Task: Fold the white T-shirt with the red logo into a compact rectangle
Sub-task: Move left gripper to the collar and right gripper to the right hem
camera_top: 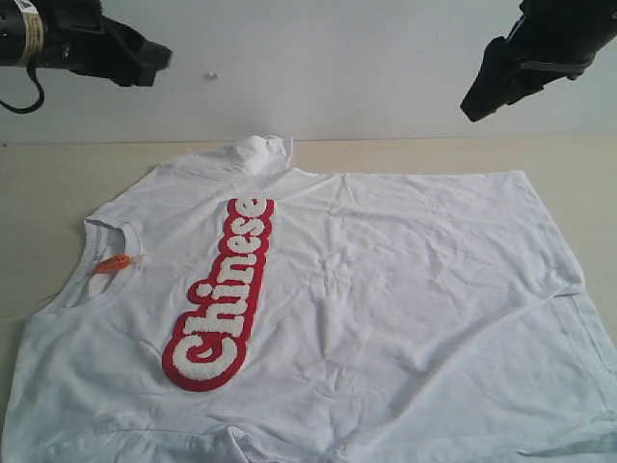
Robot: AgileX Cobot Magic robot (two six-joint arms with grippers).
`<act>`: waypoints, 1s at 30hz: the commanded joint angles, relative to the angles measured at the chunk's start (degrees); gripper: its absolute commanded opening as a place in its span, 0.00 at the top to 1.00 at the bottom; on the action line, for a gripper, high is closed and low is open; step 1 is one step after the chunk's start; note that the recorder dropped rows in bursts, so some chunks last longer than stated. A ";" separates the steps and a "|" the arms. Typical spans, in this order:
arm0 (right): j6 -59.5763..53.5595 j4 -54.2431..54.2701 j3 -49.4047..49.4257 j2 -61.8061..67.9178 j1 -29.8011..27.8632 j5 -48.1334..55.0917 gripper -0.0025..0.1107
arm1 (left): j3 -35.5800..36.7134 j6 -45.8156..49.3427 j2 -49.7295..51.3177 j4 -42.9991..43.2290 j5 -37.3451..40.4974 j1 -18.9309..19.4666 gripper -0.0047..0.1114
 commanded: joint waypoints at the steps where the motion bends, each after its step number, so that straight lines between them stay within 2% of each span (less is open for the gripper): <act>1: -0.74 -4.85 -0.42 -0.42 0.08 -4.93 0.44 | 0.69 27.05 1.55 -7.98 38.53 -5.27 0.50; 2: 3.33 -10.00 -0.42 -0.42 0.08 -6.31 0.44 | -1.40 47.06 3.34 -22.65 44.14 -6.29 0.54; 3: 6.15 -13.60 -0.42 -0.42 0.08 -6.04 0.44 | -3.19 58.96 4.36 -33.20 46.53 -6.29 0.56; 4: 10.04 -18.63 -0.42 -0.42 0.08 -3.98 0.44 | -7.21 83.90 6.01 -56.38 54.79 -6.45 0.56; 5: 10.16 -19.49 -0.42 -0.42 0.08 -2.76 0.44 | -9.50 95.75 6.77 -67.52 60.70 -6.45 0.56; 6: 8.88 -19.02 -0.42 -0.42 0.08 -1.00 0.44 | -13.01 114.55 7.50 -85.96 72.53 -5.70 0.54; 8: 2.71 -13.07 -0.42 -0.42 0.08 1.88 0.44 | -13.62 126.16 7.26 -98.94 77.74 -4.83 0.51; 9: -0.31 -11.32 -0.31 -0.50 0.08 2.50 0.44 | -13.62 127.27 7.10 -99.06 77.88 -4.98 0.46; 12: -8.80 -10.31 2.62 -2.07 0.08 2.96 0.33 | -13.51 127.30 6.96 -98.46 78.10 -5.42 0.12; 13: -11.55 -10.31 4.57 -2.47 0.08 2.83 0.29 | -13.09 128.42 6.96 -98.46 77.18 -5.52 0.05; 16: -13.34 -10.43 9.48 -2.93 0.08 1.76 0.27 | -10.44 131.42 6.96 -98.69 77.32 -5.56 0.06; 18: -16.61 -10.71 12.78 -3.03 0.08 -1.14 0.30 | -5.78 138.80 6.85 -98.93 77.94 -5.56 0.06; 21: -17.46 -12.54 15.81 -3.04 0.08 -5.21 0.32 | -1.48 147.81 6.85 -98.93 74.62 -5.56 0.06; 30: -19.41 -12.60 20.85 -0.81 0.08 -13.35 0.33 | 4.26 151.17 6.85 -98.67 62.12 -4.80 0.06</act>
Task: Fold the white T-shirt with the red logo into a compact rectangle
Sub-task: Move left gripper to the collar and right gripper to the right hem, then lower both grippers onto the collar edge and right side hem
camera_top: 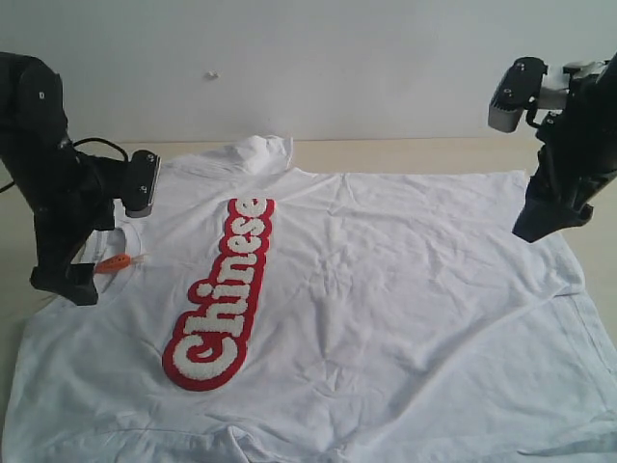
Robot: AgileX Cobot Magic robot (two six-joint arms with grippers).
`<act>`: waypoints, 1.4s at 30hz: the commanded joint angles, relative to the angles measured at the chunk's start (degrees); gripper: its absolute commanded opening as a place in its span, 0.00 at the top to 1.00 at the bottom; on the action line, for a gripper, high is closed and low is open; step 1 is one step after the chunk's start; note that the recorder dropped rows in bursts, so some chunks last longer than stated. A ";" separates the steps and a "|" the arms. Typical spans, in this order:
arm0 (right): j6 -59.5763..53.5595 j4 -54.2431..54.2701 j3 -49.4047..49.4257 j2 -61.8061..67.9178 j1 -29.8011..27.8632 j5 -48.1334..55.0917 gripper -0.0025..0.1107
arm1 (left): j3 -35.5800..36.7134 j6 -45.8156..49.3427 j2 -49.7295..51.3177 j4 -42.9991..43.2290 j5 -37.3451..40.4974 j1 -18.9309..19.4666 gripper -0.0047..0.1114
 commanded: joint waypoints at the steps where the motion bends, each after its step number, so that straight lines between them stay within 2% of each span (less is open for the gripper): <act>1: -0.98 0.24 1.50 2.17 0.08 -5.09 0.33 | 1.85 2.29 -0.62 -0.40 -5.73 0.88 0.06; 7: -3.00 -0.93 1.50 4.96 0.08 -8.28 0.33 | 4.66 2.29 -0.62 -0.40 -15.25 4.80 0.06; 15: -5.75 -0.70 1.50 5.17 0.08 -11.39 0.33 | 4.66 6.41 1.58 -0.40 -15.74 8.42 0.06; 21: -8.52 -0.70 1.50 7.35 0.08 -11.47 0.33 | 4.66 8.02 5.30 -0.40 -19.15 8.54 0.06; 28: -15.53 -0.94 1.50 10.56 0.08 -11.90 0.35 | 4.66 7.88 5.79 -0.53 -19.69 8.54 0.06; 36: -16.94 -0.94 1.50 9.39 0.08 -11.52 0.35 | 4.31 7.20 -0.20 -0.79 -13.62 8.54 0.06; 38: -16.94 -0.29 1.50 9.01 0.08 -11.52 0.35 | 4.31 9.38 -1.86 -3.46 -13.62 8.54 0.06; 42: -16.94 2.40 1.50 7.63 0.08 -10.89 0.35 | 4.31 19.49 -2.35 -16.10 -12.77 8.27 0.06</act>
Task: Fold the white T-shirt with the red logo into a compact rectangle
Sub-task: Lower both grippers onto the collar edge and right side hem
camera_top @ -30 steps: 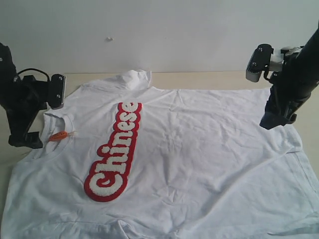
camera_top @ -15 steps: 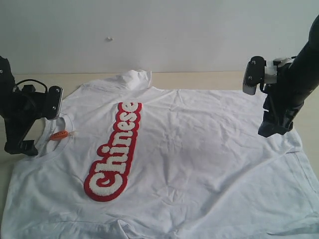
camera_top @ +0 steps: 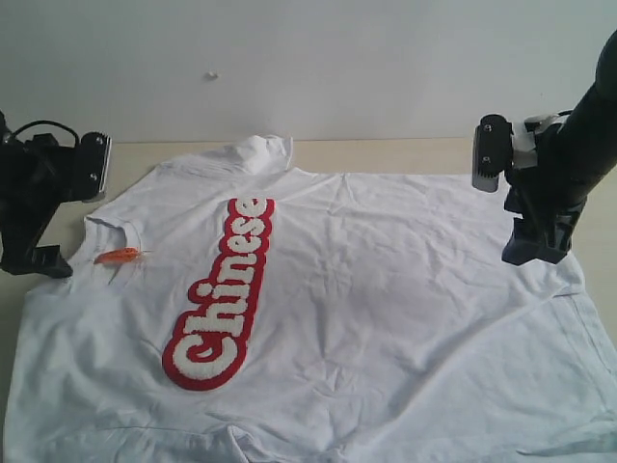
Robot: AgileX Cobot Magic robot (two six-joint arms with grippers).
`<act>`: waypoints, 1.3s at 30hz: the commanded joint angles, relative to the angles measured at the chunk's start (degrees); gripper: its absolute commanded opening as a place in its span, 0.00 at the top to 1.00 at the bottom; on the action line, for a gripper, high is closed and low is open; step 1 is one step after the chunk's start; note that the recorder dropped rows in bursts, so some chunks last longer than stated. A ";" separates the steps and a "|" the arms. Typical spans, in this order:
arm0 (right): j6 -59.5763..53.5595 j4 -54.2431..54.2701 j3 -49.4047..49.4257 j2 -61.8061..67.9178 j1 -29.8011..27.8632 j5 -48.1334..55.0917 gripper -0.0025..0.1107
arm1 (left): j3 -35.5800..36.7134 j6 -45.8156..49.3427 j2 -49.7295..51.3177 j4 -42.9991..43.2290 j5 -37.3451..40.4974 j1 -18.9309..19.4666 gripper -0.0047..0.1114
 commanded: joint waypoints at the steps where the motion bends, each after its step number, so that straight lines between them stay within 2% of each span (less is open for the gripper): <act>1: -0.48 3.08 0.04 -2.06 0.08 0.76 0.35 | -0.10 9.03 -0.54 -13.86 1.91 -0.21 0.06; 4: -0.48 4.04 0.04 -2.88 0.08 0.89 0.35 | -0.10 8.83 -0.41 -14.61 2.57 -0.21 0.06; 9: -0.48 4.18 0.04 -3.12 0.08 1.90 0.35 | 0.14 8.49 0.11 -13.39 11.54 0.91 0.06; 14: -1.17 2.40 0.04 -2.56 0.08 1.34 0.35 | 0.14 19.38 1.75 -12.24 7.85 1.00 0.06; 23: -0.77 -5.67 0.04 3.28 -0.37 1.21 0.36 | 0.14 17.62 4.33 -11.61 7.96 3.74 0.06; 30: -2.36 -3.35 0.04 3.54 -5.06 0.82 0.36 | -0.35 17.47 7.03 -11.23 8.60 4.27 0.06; 33: -2.25 -7.06 0.04 3.32 -5.78 0.87 0.36 | -1.43 17.38 7.03 -11.23 10.04 4.27 0.06; 39: -2.51 -6.43 0.04 5.29 -9.14 -1.49 0.36 | -1.43 17.38 7.03 -11.38 10.05 4.27 0.06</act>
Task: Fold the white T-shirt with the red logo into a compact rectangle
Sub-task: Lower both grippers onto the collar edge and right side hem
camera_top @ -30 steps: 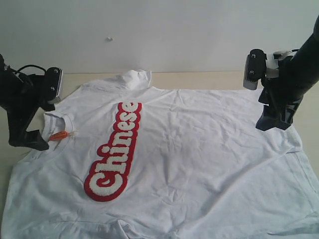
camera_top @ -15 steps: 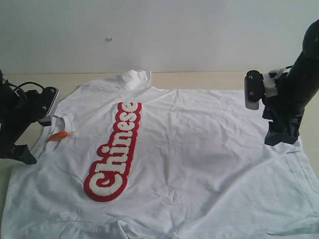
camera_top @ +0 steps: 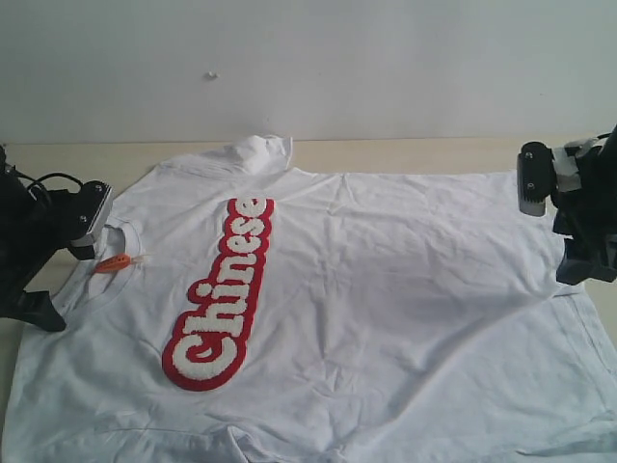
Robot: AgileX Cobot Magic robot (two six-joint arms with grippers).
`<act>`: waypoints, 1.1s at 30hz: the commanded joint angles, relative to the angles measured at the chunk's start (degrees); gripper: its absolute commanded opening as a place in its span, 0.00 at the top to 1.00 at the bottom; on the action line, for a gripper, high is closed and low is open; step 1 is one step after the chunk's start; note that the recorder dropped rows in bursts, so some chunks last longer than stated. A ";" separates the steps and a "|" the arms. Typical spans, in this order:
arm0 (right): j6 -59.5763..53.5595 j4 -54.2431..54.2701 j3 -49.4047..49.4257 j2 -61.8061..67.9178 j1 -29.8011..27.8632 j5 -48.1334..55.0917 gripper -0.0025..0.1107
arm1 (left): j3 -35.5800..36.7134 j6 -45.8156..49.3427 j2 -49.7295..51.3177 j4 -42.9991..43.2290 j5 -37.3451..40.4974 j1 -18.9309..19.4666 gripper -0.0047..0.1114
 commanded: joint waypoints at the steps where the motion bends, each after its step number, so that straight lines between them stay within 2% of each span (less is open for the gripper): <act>1: -0.93 0.24 0.04 2.06 -2.21 -2.63 0.36 | -0.26 -0.47 -0.12 -0.11 0.51 0.17 0.06; 19: -6.48 0.20 -0.06 6.72 -2.09 -6.38 0.36 | -0.26 -0.23 -0.12 -0.40 0.51 0.17 0.06; 28: -6.60 0.47 -0.06 6.72 -2.09 -10.36 0.20 | -0.26 -0.23 -0.12 -1.00 0.76 0.17 0.06; 33: -6.71 2.82 -0.06 6.72 -2.09 -9.58 0.18 | -0.26 -0.23 -0.12 -1.26 0.76 0.17 0.06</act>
